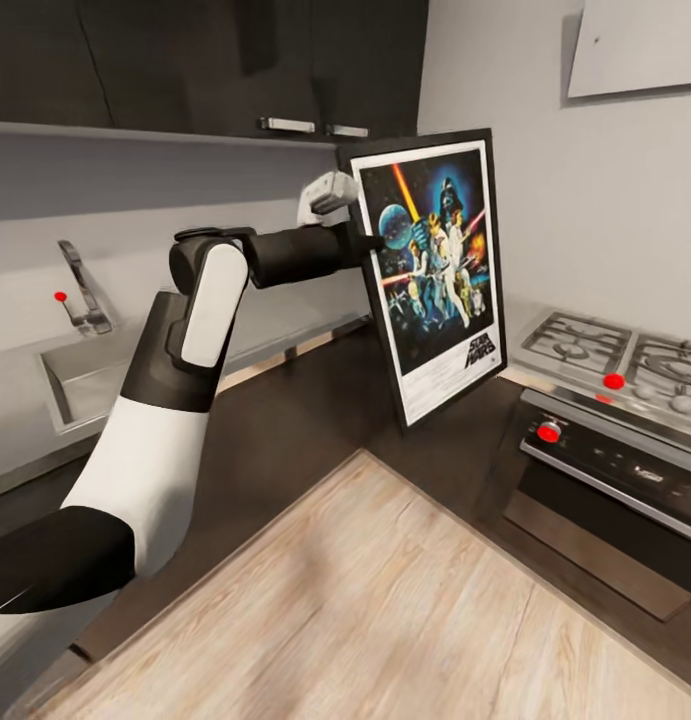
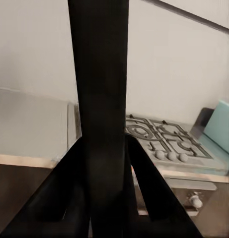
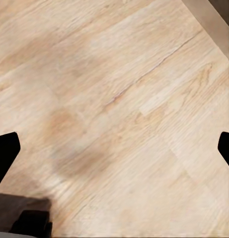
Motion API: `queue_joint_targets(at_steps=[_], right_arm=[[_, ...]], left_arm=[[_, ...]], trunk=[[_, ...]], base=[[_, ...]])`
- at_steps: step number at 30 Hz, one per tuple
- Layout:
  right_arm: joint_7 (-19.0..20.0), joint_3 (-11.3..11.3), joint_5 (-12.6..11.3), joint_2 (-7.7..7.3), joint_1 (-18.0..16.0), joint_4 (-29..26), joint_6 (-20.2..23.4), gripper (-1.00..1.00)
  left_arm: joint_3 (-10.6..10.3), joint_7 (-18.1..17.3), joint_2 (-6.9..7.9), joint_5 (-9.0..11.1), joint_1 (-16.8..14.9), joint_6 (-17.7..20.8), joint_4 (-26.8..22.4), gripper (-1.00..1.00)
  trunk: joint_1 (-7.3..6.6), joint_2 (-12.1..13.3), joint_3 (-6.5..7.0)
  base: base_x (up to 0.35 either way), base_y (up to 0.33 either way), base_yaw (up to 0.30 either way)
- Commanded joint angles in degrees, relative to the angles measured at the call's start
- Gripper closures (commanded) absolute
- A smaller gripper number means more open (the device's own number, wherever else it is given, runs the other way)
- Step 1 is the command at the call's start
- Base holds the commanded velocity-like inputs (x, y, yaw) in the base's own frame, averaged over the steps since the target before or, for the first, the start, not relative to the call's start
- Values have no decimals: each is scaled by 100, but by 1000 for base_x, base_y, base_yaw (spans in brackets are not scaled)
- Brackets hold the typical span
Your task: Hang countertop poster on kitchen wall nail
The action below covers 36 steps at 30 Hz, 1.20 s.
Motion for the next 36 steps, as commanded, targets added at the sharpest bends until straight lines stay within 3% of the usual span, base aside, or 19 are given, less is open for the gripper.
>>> queue_joint_targets(at_steps=[1,3,6,7,10,12,14,16,18,21,23,24,26,30,33,34,36], right_arm=[[14,-22,30,-21,-3,3,-21,-100],[25,-21,-248,-193,-3,-3,-34,-100],[33,-20,-540,-309,-3,-12,-39,-100],[49,-17,-692,-407,-3,-18,-41,-100],[294,-33,-804,-571,-3,-23,-132,-100],[521,-170,-827,-657,-3,-24,-227,-100],[659,-386,-835,-692,-3,-25,-265,-100],[896,-786,-839,-724,-3,-25,-298,-100],[1331,-1254,-837,-766,-3,-30,-319,-100],[1598,-1483,-834,-827,-3,-32,-326,-100],[1740,-1607,-833,-866,-3,-33,-329,-100],[1818,-1670,-835,-901,-3,-34,-331,-100],[1865,-1703,-838,-946,-3,-34,-332,-100],[2051,-1726,-840,-986,-3,-34,-333,-100],[2327,-1733,-835,-1003,-3,-34,-333,-100],[2381,-1734,-834,-1006,-3,-34,-333,-100],[2416,-1735,-833,-1008,-3,-34,-333,-100]], left_arm=[[1,-54,9,-33,20,20,-3,100],[-168,-195,98,-34,156,18,-41,100],[-344,-474,205,-34,207,14,-65,100],[-480,-717,314,-34,237,9,-73,100],[-670,-999,511,-34,302,0,-78,100],[-748,-1118,609,-34,369,-6,-79,100],[-787,-1217,665,-34,424,-11,-80,100],[-881,-1404,746,-42,526,-23,-81,100],[-1115,-1663,899,-61,663,-82,-77,100],[-1356,-1826,1058,-66,767,-258,-75,100],[-1615,-2011,1210,-66,867,-554,-69,100],[-1831,-2269,1367,-60,955,-879,-46,100],[-1976,-2572,1499,-65,1047,-1130,-11,100],[-2080,-2951,1716,-80,1300,-1478,103,100],[-2114,-3185,1935,-64,1539,-2245,507,100],[-2120,-3433,1998,-56,1631,-2623,752,100],[-2127,-3802,2038,-52,1722,-2986,1054,100]], trunk=[[-4,-3,-5],[-4,-3,-5],[-4,-3,-5],[-4,-3,-5],[-4,-3,-5],[-4,-3,-5],[-4,-3,-5],[-4,-3,-5],[-4,-3,-5],[-4,-3,-5],[-4,-3,-5],[-4,-3,-5],[-4,-3,-5],[-4,-3,-5],[-4,-3,-5],[-4,-3,-5],[-4,-3,-5]], base=[[-339,0,0],[-339,0,0],[-339,0,0],[-339,0,0],[-339,0,0],[-317,0,0],[-232,0,0],[-119,0,0],[-55,0,0],[-28,0,0],[-13,0,0],[-6,0,0],[-4,0,0],[-1,0,0],[0,0,0],[0,0,0],[0,0,0]])
